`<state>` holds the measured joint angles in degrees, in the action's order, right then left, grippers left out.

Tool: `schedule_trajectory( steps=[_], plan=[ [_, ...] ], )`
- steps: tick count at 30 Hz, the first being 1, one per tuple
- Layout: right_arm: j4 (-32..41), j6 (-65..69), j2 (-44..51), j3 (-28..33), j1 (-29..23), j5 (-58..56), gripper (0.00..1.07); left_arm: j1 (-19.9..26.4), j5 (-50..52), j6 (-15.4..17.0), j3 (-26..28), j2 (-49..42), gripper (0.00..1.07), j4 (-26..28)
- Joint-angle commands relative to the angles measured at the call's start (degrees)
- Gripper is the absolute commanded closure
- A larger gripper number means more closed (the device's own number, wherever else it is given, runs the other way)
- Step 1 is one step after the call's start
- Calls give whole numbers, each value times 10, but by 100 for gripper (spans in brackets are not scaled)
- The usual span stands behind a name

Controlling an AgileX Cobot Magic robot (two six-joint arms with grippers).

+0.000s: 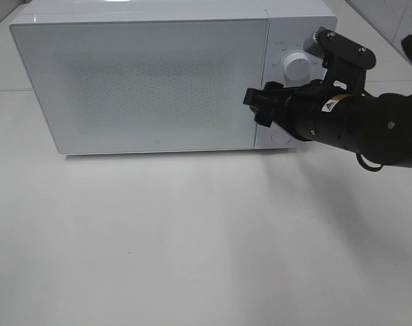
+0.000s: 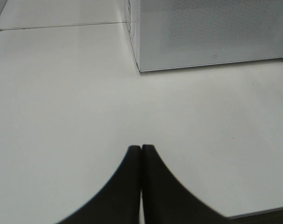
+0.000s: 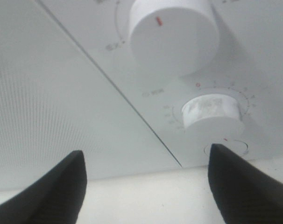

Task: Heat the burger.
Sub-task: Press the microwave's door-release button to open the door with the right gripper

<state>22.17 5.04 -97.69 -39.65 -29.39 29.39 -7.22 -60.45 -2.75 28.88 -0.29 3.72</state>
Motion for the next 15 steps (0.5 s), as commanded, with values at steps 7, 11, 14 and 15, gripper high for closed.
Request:
schedule_trajectory(
  steps=[7,11,14,15],
  plan=[
    [-6,-211,45,-6,2,-200,38,1,9,1,-2,-13,106,-2],
    [-7,-233,52,-7,2,-254,38,1,9,1,-2,-13,106,-2],
    [-7,-254,52,-26,2,-353,40,1,9,1,-2,-13,106,-2],
    [-7,-254,52,-26,2,-353,40,1,9,1,-2,-13,106,-2]
  ],
)
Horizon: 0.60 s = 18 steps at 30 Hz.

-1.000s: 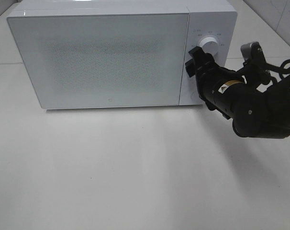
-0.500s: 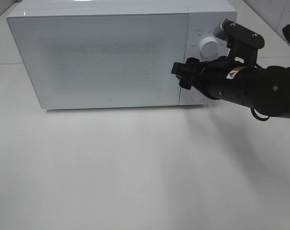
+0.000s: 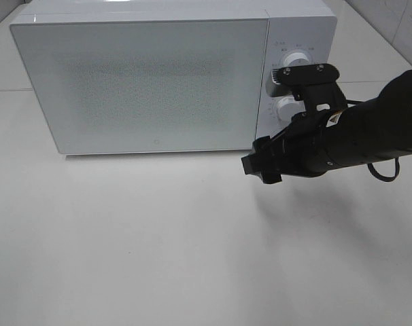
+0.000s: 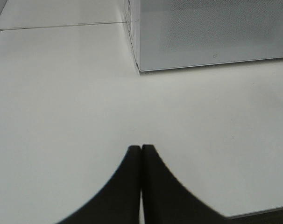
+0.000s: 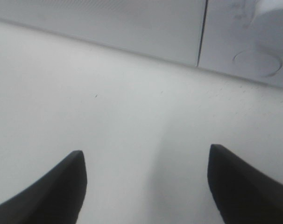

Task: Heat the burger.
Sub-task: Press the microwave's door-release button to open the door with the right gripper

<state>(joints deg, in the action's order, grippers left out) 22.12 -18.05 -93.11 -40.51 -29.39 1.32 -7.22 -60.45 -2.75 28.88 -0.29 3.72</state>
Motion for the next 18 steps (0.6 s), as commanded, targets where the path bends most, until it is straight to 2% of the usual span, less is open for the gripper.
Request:
schedule_trajectory(
  steps=[1,8,10,11,12,14,15,17,18],
  plan=[
    [-7,-26,6,-37,2,-125,40,1,9,1,-2,-13,106,-2],
    [-25,5,6,-102,2,-241,40,1,9,1,-2,-13,106,-2],
    [-90,65,6,-128,2,-281,40,1,9,1,-2,-13,106,-2],
    [-90,65,6,-128,2,-281,40,1,9,1,-2,-13,106,-2],
    [-142,112,6,-147,9,-312,40,1,9,1,-2,-13,106,-2],
    [-162,134,6,-154,14,-327,40,1,9,1,-2,-13,106,-2],
    [-205,177,6,-169,33,-362,40,1,9,1,-2,-13,106,-2],
    [-217,190,6,-174,43,-380,40,1,9,1,-2,-13,106,-2],
    [-236,195,7,-182,69,-410,40,1,9,1,-2,-13,106,-2]
  ],
)
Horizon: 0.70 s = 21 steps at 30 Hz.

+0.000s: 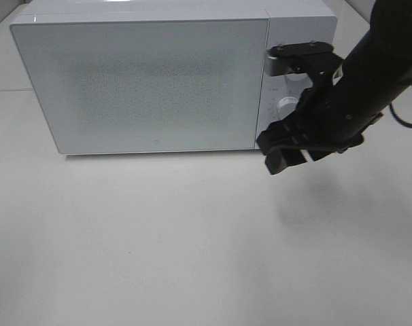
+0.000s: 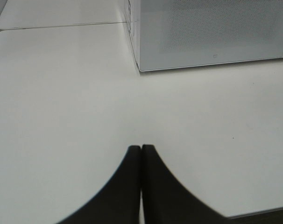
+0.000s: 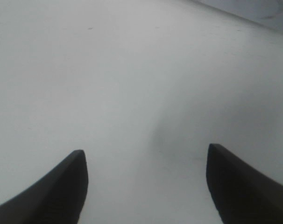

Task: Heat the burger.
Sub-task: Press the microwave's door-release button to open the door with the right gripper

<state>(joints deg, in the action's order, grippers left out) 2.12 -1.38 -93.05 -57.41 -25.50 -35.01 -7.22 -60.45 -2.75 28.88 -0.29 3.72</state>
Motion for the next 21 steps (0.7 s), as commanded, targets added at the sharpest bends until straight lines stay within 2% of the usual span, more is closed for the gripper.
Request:
schedule_trajectory(
  steps=[1,2,4,6,7,8,9,11,16,21],
  plan=[
    [-36,29,6,-13,30,-46,40,1,9,1,-2,-13,106,-2],
    [-38,26,7,-15,58,-70,40,1,9,1,-2,-13,106,-2],
    [-38,26,7,-15,72,-78,40,1,9,1,-2,-13,106,-2],
    [-34,30,10,-15,122,-100,40,1,9,1,-2,-13,106,-2],
    [-34,30,10,-15,122,-100,40,1,9,1,-2,-13,106,-2],
    [-26,43,14,-15,151,-105,40,1,9,1,-2,-13,106,-2],
    [-26,43,14,-15,151,-105,40,1,9,1,-2,-13,106,-2],
    [-21,47,25,-15,185,-132,40,1,9,1,-2,-13,106,-2],
    [-42,76,66,-15,218,-189,40,1,9,1,-2,-13,106,-2],
    [-74,92,131,-15,218,-240,40,1,9,1,-2,-13,106,-2]
  ],
)
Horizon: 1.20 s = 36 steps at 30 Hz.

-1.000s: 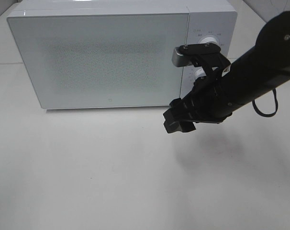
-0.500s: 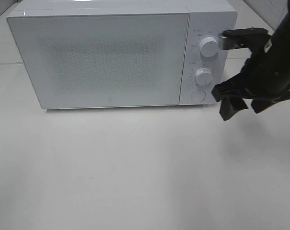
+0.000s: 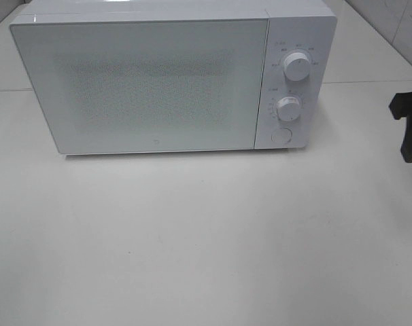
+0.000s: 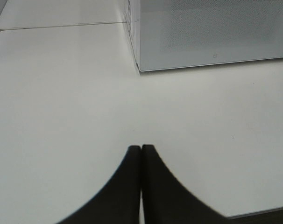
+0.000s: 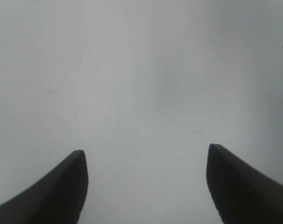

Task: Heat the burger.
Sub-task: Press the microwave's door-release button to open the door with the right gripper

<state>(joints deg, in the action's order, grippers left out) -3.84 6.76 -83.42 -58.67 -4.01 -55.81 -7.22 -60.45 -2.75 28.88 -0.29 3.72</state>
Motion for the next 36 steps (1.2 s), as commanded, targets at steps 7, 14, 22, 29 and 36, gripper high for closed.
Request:
schedule_trajectory(
  steps=[7,14,22,29,36],
  plan=[
    [-15,6,181,-2,3,-95,40,1,9,1,-2,-13,106,-2],
    [-15,-3,286,-2,3,-128,40,1,9,1,-2,-13,106,-2],
    [-15,-3,425,52,3,-140,40,1,9,1,-2,-13,106,-2],
    [-15,-21,546,156,3,-117,40,1,9,1,-2,-13,106,-2],
    [-11,-23,679,244,3,-56,40,1,9,1,-2,-13,106,-2]
  ],
)
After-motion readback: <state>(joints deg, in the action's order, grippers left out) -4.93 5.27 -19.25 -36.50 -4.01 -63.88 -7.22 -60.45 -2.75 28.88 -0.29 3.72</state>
